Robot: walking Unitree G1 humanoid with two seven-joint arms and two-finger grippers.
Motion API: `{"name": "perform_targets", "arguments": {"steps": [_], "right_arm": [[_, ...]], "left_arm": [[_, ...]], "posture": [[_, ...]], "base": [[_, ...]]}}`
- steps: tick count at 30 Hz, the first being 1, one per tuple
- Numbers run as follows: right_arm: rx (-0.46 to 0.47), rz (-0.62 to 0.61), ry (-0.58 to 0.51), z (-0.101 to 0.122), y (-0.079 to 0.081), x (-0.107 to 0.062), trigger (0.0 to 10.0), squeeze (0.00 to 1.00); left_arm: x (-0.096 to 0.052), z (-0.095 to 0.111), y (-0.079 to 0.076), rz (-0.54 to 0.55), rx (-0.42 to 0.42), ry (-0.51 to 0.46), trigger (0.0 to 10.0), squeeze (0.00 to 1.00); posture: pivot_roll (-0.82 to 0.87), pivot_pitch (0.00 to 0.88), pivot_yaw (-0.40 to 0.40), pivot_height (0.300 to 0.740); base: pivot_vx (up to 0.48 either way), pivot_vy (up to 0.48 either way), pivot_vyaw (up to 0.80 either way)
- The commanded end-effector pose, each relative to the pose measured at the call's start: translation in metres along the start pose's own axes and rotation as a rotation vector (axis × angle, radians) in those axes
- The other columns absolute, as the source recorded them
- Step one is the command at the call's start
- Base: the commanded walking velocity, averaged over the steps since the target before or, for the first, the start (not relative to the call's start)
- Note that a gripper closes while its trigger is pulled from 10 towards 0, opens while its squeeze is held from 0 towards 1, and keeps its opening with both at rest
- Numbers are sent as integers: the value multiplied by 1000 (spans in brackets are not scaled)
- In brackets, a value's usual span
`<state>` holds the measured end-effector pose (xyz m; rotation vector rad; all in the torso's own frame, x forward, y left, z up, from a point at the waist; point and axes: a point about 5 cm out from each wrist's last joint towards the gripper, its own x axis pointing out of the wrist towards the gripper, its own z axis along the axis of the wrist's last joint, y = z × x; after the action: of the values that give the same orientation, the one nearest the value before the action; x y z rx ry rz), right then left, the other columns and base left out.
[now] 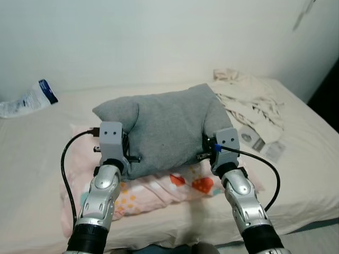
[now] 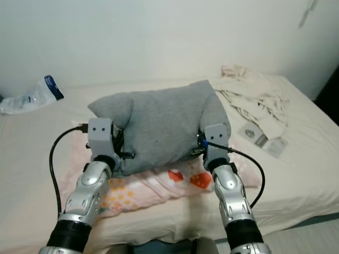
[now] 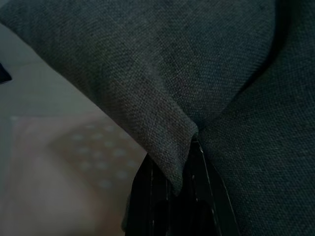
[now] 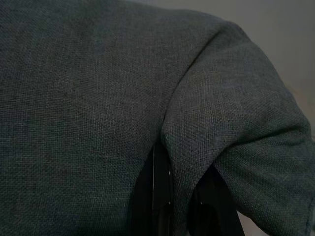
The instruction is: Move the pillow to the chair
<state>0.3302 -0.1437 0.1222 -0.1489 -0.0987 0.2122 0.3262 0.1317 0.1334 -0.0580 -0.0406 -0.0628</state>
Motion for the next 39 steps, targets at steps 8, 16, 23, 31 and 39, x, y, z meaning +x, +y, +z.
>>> {"name": "perform_targets", "arguments": {"steps": [8,16,23,31,39], "right_arm": [[9,55,-24,4,14,2,10000,0],[11,52,-4,2,9,-1,10000,0],[-25,115,46,-10,19,-5,10000,0],[-4,90,151,-43,20,-21,10000,0],[4,61,168,-48,22,-23,10000,0]], "left_arm": [[-1,0,2,5,-69,15,10000,0],[-2,-4,-3,-80,-1,8,10000,0],[-9,-20,3,-27,-23,57,10000,0],[-12,-30,-5,-65,63,57,10000,0],[-10,-39,-5,-7,77,105,10000,0]], "posture": [[64,75,-18,730],[58,99,-40,740],[37,92,-5,740],[50,47,-18,740],[41,54,-7,740]], "base": [[0,0,0],[0,0,0],[0,0,0],[0,0,0],[0,0,0]]}}
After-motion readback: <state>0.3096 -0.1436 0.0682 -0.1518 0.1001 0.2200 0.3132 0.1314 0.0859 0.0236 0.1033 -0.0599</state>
